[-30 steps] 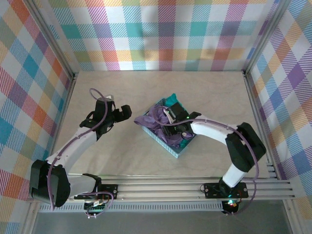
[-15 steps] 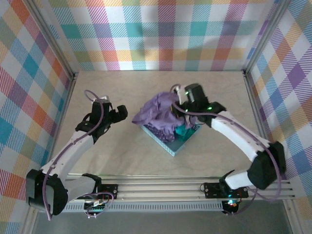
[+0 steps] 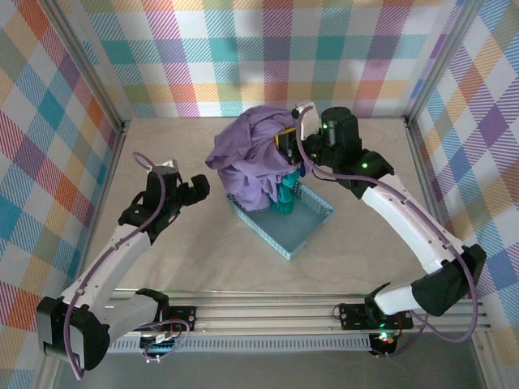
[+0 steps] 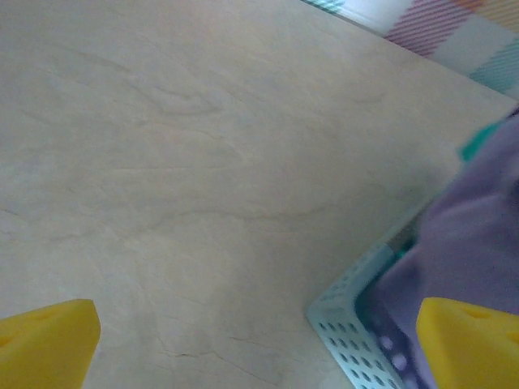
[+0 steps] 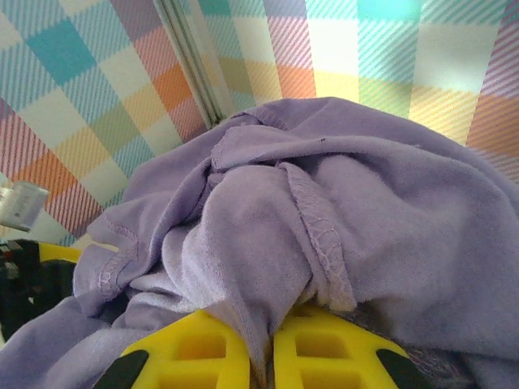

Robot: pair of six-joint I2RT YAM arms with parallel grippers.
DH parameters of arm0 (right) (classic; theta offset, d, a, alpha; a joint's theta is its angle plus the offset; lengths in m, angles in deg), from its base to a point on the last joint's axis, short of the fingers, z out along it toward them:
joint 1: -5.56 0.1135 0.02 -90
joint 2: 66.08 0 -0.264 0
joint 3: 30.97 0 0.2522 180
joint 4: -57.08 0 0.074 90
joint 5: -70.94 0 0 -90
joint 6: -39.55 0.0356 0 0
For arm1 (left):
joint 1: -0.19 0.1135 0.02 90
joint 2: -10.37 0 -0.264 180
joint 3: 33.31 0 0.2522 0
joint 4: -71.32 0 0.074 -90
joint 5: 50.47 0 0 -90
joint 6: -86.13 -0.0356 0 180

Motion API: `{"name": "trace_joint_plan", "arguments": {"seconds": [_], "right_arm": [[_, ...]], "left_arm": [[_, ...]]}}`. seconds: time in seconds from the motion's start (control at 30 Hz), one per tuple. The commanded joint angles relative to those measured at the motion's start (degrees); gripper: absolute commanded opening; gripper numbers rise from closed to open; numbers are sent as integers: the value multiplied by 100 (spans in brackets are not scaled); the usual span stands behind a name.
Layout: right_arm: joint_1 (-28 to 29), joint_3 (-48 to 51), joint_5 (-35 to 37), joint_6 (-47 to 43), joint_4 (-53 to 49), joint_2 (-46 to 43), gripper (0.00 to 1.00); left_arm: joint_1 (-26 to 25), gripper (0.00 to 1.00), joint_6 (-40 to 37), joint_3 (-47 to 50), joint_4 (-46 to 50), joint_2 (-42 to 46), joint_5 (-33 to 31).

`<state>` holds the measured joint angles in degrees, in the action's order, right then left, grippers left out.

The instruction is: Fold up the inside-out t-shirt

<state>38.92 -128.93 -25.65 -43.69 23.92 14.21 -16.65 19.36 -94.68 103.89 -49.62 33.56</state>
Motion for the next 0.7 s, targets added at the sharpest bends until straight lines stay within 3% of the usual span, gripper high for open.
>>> {"name": "trace_joint_plan", "arguments": {"seconds": [0.0, 0.07, 0.2, 0.4, 0.47, 0.53, 0.57, 0.67], "right_arm": [[21, 161, -262, -55, 239, -84, 11], [21, 325, -346, -44, 253, -102, 11], [20, 732, -457, 64, 528, -222, 10], [16, 934, -685, 237, 834, -207, 10], [15, 970, -690, 260, 899, -189, 10], [14, 1042, -654, 280, 967, -197, 10], [11, 1084, -630, 277, 992, -206, 10], [-5, 1014, -36, 172, 629, -262, 17]], "left_arm": [[-30, 100, 324, 128, -1217, 114, 1431], [-29, 100, 823, 257, -1980, -18, 2076], [-45, 100, 1953, 145, -3029, -664, 2612], [-665, 100, 2090, -706, -2930, -1911, 2643], [-816, 96, 2162, -882, -3021, -2224, 2723], [-917, 80, 2211, -1034, -3166, -2501, 2791], [-934, 68, 2249, -1071, -3309, -2610, 2901], [-846, 18, 2219, -1195, -3567, -2562, 3159]]}}
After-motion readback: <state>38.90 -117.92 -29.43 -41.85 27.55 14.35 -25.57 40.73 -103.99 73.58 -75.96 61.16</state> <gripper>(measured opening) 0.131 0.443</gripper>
